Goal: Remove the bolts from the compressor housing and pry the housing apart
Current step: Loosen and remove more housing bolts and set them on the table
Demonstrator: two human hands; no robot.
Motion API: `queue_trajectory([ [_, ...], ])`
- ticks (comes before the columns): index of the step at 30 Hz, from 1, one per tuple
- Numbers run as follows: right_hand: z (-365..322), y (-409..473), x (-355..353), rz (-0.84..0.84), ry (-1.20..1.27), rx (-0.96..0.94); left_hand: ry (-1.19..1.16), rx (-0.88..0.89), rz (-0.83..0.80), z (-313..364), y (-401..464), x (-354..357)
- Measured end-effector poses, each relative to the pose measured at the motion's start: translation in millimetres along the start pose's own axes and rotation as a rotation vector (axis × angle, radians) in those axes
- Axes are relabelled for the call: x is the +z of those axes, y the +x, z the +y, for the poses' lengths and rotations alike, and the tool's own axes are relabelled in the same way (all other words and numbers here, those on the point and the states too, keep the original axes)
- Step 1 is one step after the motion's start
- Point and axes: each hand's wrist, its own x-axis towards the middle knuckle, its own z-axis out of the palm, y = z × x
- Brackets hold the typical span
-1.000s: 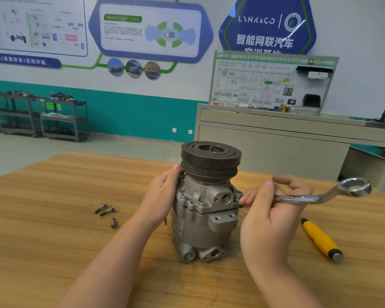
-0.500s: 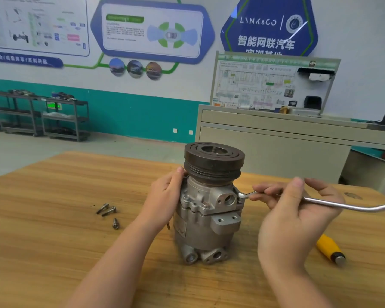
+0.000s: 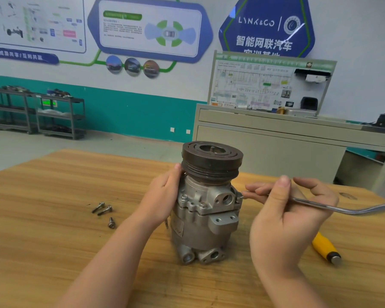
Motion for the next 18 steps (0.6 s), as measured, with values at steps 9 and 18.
queue_trajectory([
  [9, -11, -7, -4, -0.136, -0.085, -0.024, -0.081, 0.031, 0.095, 2, -4, 5],
  [18, -15, 9, -21, 0.019, 0.288, 0.574, -0.102, 0.019, 0.028, 0, -11, 4],
])
